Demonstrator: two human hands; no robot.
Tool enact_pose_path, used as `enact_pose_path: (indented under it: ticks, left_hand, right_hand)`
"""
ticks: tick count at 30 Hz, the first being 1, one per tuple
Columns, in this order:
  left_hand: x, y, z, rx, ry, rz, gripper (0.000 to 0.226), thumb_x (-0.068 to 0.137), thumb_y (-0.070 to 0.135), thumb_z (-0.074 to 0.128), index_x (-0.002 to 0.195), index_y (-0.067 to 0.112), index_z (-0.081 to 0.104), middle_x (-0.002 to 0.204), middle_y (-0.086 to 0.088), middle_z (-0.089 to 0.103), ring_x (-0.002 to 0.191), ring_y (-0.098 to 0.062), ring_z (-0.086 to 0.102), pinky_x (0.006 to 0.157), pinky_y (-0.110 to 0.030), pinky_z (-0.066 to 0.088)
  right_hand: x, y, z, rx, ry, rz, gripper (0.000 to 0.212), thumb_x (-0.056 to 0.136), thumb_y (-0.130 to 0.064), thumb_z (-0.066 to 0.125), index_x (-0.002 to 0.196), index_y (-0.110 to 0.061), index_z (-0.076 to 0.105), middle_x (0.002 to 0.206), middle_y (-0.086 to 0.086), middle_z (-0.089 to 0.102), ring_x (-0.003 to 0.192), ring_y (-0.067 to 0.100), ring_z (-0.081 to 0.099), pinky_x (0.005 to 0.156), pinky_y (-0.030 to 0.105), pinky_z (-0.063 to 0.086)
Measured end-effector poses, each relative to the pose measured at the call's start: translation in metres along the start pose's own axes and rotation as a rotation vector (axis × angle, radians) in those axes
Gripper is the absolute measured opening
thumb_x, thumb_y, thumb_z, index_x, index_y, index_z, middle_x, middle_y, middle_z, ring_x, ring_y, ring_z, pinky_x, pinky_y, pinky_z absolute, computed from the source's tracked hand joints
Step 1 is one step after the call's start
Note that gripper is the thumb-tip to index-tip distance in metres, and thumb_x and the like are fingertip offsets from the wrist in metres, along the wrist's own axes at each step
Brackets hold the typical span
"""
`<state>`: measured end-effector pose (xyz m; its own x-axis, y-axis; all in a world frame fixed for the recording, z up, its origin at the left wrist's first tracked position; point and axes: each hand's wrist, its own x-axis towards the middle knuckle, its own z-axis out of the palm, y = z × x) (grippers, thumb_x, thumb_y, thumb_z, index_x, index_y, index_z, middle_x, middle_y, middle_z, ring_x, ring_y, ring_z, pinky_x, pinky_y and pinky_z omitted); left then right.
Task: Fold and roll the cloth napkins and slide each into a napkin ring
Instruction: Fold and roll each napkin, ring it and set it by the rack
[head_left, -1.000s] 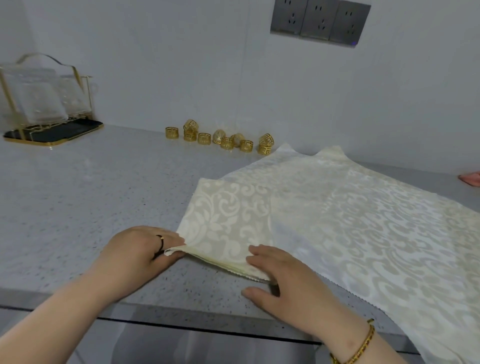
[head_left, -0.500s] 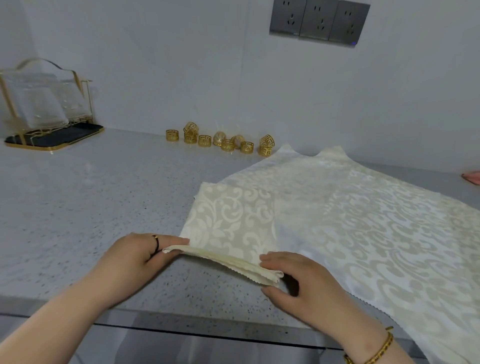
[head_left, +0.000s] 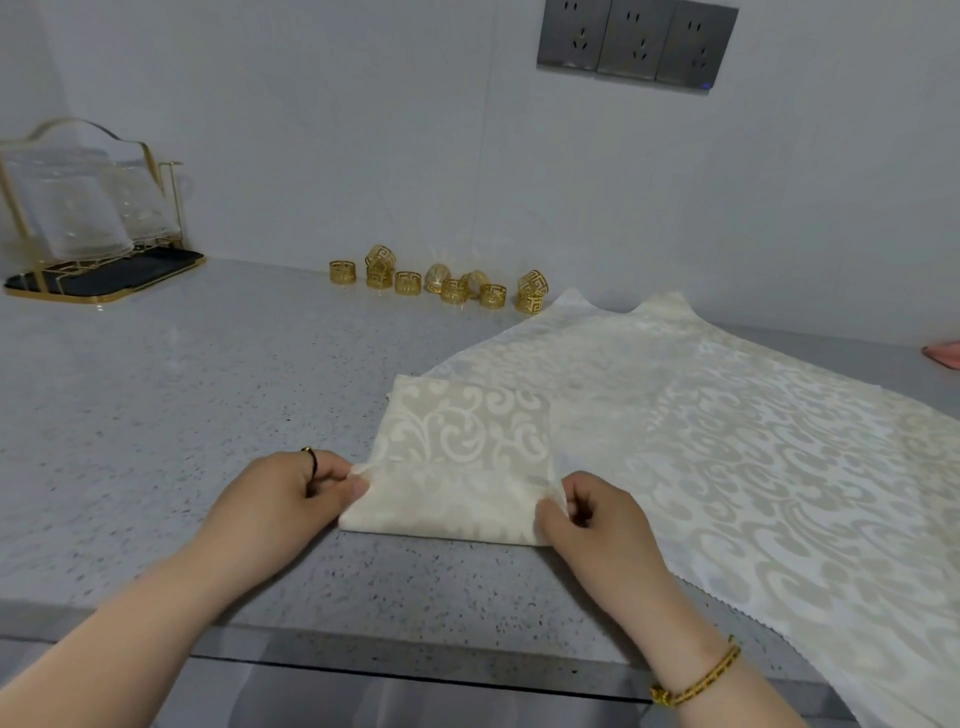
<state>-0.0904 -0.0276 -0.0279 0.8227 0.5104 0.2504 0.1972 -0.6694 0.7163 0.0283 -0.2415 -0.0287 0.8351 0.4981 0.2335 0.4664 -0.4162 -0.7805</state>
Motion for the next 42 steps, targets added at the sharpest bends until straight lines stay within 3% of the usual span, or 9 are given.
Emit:
enact_pose_path:
  ticks: [13,17,21,24,29,32,35,38,42]
  left_hand:
    - [0.005,-0.002,0.004,0.081,-0.06,0.036,0.019,0.077,0.015,0.069,0.067,0.026,0.056,0.053,0.019,0.056,0.054,-0.001,0.05,0.053,-0.01,0.036]
    - [0.006,-0.004,0.002,0.296,0.068,0.336,0.03,0.07,0.022,0.069,0.073,0.03,0.04,0.076,0.017,0.043,0.07,-0.01,0.045,0.065,-0.014,0.031]
    - [0.008,-0.011,0.003,0.457,-0.021,0.697,0.004,0.076,0.026,0.047,0.076,0.026,0.051,0.079,0.012,0.056,0.073,-0.008,0.044,0.069,-0.016,0.03]
    - [0.009,-0.011,0.004,0.52,-0.021,0.782,0.037,0.088,0.029,0.04,0.067,0.019,0.068,0.069,0.009,0.067,0.075,-0.008,0.046,0.072,-0.019,0.035]
    - [0.008,-0.017,0.002,0.493,-0.024,0.74,0.068,0.097,0.048,0.017,0.075,0.02,0.075,0.076,0.014,0.07,0.081,-0.006,0.048,0.073,-0.017,0.037]
    - [0.005,-0.019,0.0,0.488,-0.085,0.672,0.069,0.09,0.065,0.019,0.083,0.024,0.074,0.084,0.017,0.071,0.087,-0.001,0.05,0.072,-0.01,0.04]
    - [0.006,-0.02,-0.004,0.433,-0.12,0.671,0.069,0.081,0.075,0.024,0.088,0.026,0.073,0.087,0.019,0.069,0.089,0.004,0.05,0.075,-0.009,0.039]
    - [0.014,-0.013,-0.009,0.451,-0.152,0.676,0.057,0.076,0.074,0.035,0.085,0.031,0.072,0.081,0.025,0.067,0.083,0.006,0.052,0.058,-0.002,0.04]
    - [0.028,0.003,-0.012,0.278,-0.197,0.415,0.03,0.05,0.067,0.049,0.073,0.055,0.064,0.065,0.047,0.053,0.074,0.02,0.055,0.064,0.004,0.035]
  right_hand:
    - [-0.003,0.002,0.003,-0.323,-0.012,-0.087,0.02,0.088,-0.021,0.049,0.096,-0.027,0.032,0.068,-0.012,0.039,0.064,0.004,0.036,0.058,0.017,0.031]
    - [-0.002,0.001,0.005,-0.356,0.042,-0.14,0.029,0.085,-0.012,0.053,0.109,-0.023,0.041,0.087,-0.011,0.037,0.078,0.006,0.037,0.065,0.016,0.032]
    - [0.002,0.004,0.011,-0.512,0.246,-0.439,0.039,0.049,0.0,0.056,0.078,-0.019,0.038,0.076,-0.002,0.046,0.076,0.009,0.029,0.063,0.018,0.024]
    - [0.003,0.002,0.008,-0.616,0.207,-0.533,0.043,0.034,0.012,0.068,0.066,-0.012,0.053,0.072,0.003,0.057,0.081,0.017,0.036,0.069,0.022,0.024]
    - [0.005,0.012,-0.002,-0.679,-0.001,-0.642,0.008,0.065,-0.017,0.062,0.067,-0.022,0.068,0.07,-0.01,0.065,0.079,0.011,0.049,0.07,0.02,0.032]
    - [0.007,0.018,-0.019,-0.661,-0.133,-0.597,0.038,0.085,-0.045,0.038,0.084,-0.028,0.071,0.084,-0.018,0.068,0.084,0.004,0.055,0.074,0.01,0.039]
    - [0.01,0.012,-0.033,-0.602,-0.31,-0.522,0.076,0.065,-0.076,0.031,0.115,-0.027,0.063,0.115,-0.019,0.061,0.112,-0.007,0.031,0.093,0.005,0.018]
    - [0.019,0.009,-0.036,-0.611,-0.359,-0.541,0.076,0.06,-0.065,0.029,0.117,-0.026,0.061,0.115,-0.015,0.062,0.114,0.0,0.039,0.089,0.004,0.016]
    - [0.035,-0.006,-0.038,-0.607,-0.377,-0.459,0.03,0.076,-0.048,0.056,0.098,-0.03,0.066,0.089,-0.016,0.062,0.083,0.001,0.047,0.079,0.004,0.022]
